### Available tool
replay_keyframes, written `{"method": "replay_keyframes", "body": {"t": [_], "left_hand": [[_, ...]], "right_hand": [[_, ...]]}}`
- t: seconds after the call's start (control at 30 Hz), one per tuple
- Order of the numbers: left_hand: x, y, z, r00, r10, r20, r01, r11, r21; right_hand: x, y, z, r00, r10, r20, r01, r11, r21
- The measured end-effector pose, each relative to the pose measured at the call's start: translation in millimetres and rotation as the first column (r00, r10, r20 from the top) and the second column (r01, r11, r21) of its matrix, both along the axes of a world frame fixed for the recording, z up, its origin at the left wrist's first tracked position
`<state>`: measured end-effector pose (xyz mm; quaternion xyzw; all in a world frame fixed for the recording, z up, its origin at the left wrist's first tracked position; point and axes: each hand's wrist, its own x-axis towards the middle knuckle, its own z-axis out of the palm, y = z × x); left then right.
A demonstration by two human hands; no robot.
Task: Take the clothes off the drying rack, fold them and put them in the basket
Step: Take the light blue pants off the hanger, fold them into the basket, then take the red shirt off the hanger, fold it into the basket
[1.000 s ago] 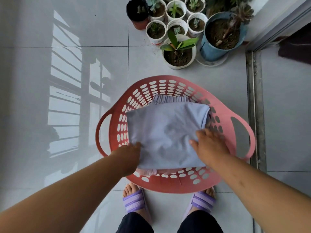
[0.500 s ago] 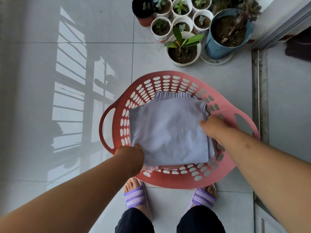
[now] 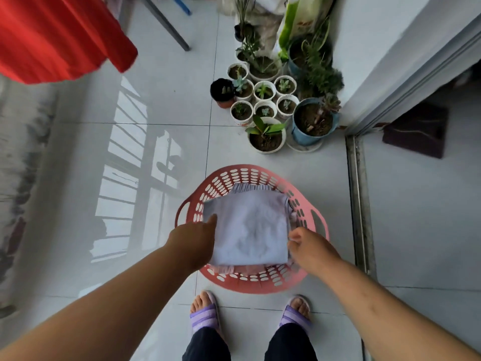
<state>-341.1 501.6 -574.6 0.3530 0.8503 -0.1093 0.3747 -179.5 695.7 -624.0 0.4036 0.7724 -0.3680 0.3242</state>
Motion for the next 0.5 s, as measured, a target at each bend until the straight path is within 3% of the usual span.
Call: {"method": "replay_keyframes", "body": {"t": [0.13,0.3,0.5], "left_hand": [[-2,6,64,0.998,0.034,-0.049,-0.031,0.998,0.063],[12,2,136,0.975,0.207,-0.075,-0.196,0.972,0.131],[22,-7,211,0.954,0.261,-0.147,-0.239,0.959,0.151]], "right_hand": [[-7,12,66,0.996,0.018,-0.085,-0.016,0.999,0.031],[1,21,148,0.983,0.011,-0.183,-0.003,0.999,0.048],[7,28,221,0.966,0.029,-0.257,-0.007,0.996,0.086]]}}
